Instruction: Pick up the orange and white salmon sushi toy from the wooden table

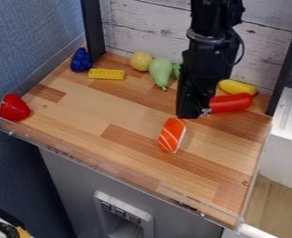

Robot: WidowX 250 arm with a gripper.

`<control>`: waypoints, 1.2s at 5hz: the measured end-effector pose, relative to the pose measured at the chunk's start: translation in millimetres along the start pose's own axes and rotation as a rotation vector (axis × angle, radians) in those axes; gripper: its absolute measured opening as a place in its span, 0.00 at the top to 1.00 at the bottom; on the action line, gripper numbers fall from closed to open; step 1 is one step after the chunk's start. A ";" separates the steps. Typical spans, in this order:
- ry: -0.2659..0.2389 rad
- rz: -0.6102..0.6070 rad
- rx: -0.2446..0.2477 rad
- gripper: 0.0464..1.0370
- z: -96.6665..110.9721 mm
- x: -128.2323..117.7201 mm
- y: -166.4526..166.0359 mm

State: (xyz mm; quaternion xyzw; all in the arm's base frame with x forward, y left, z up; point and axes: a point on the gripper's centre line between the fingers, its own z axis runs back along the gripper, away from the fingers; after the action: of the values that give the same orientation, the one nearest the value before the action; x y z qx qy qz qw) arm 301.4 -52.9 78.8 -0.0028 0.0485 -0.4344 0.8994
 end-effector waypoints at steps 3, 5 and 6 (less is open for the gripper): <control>-0.016 0.401 -0.025 0.80 -34.2 -1.3 24.2; -0.002 0.399 -0.029 0.21 -64.1 -10.8 25.1; -0.003 0.284 -0.023 0.13 -69.7 -8.7 21.0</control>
State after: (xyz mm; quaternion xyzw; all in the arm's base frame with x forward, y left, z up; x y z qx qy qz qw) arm 306.1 -30.4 9.1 -0.0069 0.0518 -0.3021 0.9519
